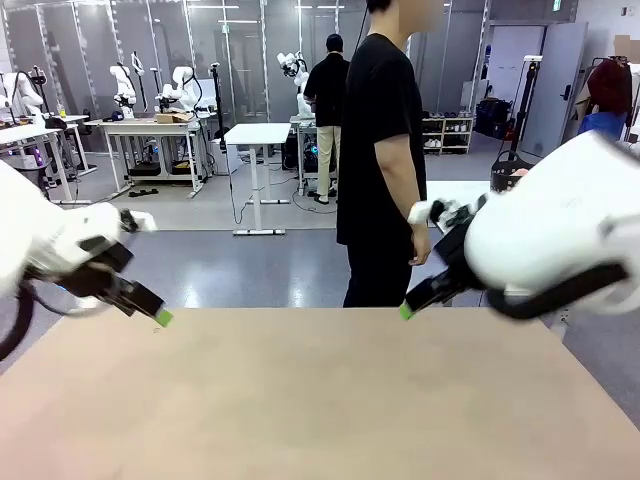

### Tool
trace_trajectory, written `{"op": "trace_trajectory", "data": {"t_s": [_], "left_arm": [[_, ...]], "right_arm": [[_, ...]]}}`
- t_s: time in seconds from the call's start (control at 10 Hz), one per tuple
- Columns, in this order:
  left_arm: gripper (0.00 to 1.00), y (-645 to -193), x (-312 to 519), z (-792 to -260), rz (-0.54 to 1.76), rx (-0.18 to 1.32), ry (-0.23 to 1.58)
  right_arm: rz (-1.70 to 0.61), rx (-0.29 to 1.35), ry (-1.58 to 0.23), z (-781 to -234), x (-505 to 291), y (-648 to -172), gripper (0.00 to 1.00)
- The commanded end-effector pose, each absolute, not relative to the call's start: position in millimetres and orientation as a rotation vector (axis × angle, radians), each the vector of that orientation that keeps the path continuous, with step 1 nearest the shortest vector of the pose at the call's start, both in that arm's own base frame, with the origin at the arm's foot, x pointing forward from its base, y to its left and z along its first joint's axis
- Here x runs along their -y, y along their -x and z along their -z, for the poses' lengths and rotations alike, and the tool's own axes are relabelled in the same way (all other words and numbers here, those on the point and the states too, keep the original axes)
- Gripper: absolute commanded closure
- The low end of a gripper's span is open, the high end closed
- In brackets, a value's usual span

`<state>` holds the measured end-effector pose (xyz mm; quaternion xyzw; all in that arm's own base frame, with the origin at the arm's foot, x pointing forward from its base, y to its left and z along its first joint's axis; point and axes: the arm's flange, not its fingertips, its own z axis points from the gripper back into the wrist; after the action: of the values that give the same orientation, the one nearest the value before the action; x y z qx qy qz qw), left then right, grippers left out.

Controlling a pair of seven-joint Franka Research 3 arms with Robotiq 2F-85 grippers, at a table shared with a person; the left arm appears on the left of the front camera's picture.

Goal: Fold the towel.
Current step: Grab the top end of the 100 cm Hotel Towel extended by the human.

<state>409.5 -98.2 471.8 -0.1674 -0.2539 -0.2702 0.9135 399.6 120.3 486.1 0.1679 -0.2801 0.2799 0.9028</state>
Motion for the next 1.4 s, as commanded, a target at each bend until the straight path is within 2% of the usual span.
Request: {"op": "trace_trajectory", "data": {"t_s": [0.0, 0.1, 0.3, 0.6, 1.0, 1.3], "left_arm": [[0.00, -404.8, 43.4, -489.5, 0.582, 0.414, 0.601], [0.00, -393.8, 7.5, -491.2, 0.560, 0.416, 0.771], [0.00, -372.5, -46.4, -480.9, 0.551, 0.431, 1.003], [0.00, -340.5, -125.2, -453.8, 0.425, 0.534, 1.239], [0.00, -317.4, -185.1, -435.0, 0.267, 0.627, 1.306], [0.00, -322.4, -186.3, -431.5, 0.205, 0.642, 1.328]], "right_arm": [[-0.566, 0.522, -0.612, -507.2, -69.4, -391.5, 0.00], [-0.545, 0.496, -0.777, -515.0, -36.0, -377.7, 0.00], [-0.466, 0.490, -0.988, -513.8, 19.6, -358.2, 0.00], [-0.297, 0.448, -1.179, -500.2, 96.3, -325.9, 0.00], [-0.205, 0.503, -1.242, -486.5, 134.8, -304.3, 0.00], [-0.211, 0.496, -1.230, -483.8, 132.6, -305.2, 0.00]]}}
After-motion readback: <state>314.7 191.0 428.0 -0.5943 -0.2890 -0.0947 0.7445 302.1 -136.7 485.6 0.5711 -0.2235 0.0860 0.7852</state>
